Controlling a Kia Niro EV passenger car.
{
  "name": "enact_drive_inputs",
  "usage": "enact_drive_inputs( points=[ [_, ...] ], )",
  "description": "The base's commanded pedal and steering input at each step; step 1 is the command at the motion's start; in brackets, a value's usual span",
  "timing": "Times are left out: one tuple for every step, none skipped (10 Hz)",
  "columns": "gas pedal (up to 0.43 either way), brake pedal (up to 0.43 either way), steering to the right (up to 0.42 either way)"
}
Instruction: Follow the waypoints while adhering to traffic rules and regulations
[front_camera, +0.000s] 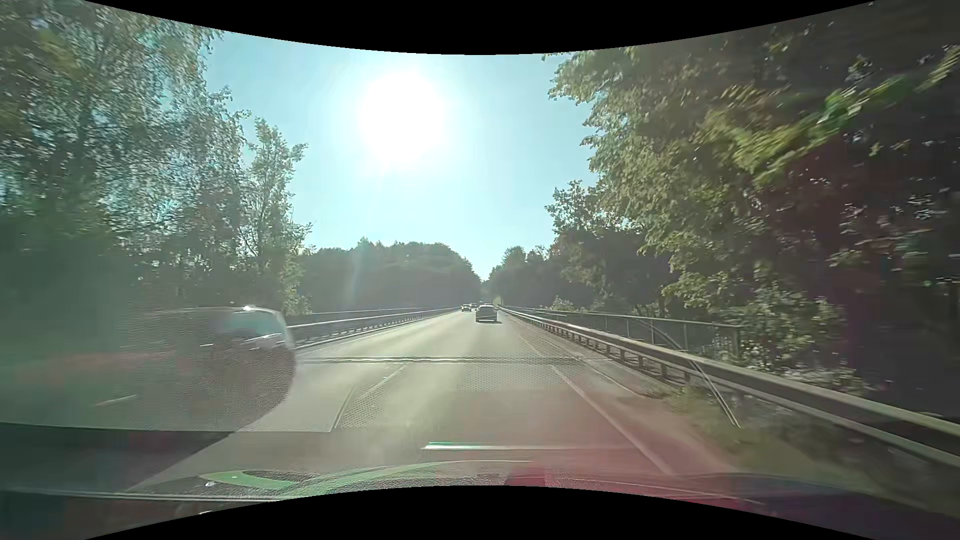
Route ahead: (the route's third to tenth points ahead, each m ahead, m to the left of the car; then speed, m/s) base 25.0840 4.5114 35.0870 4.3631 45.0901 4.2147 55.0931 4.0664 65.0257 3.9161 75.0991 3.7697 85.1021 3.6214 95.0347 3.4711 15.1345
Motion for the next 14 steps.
enact_drive_inputs(
  points=[
    [0.157, 0.000, 0.000],
    [0.157, 0.000, 0.000],
    [0.157, 0.000, 0.000],
    [0.157, 0.000, 0.000],
    [0.169, 0.000, 0.000],
    [0.177, 0.000, 0.000],
    [0.177, 0.000, 0.000],
    [0.177, 0.000, 0.000],
    [0.177, 0.000, 0.000],
    [0.177, 0.000, 0.000],
    [0.177, 0.000, 0.000],
    [0.177, 0.000, 0.000],
    [0.177, 0.000, 0.000],
    [0.177, 0.000, 0.000]
  ],
)
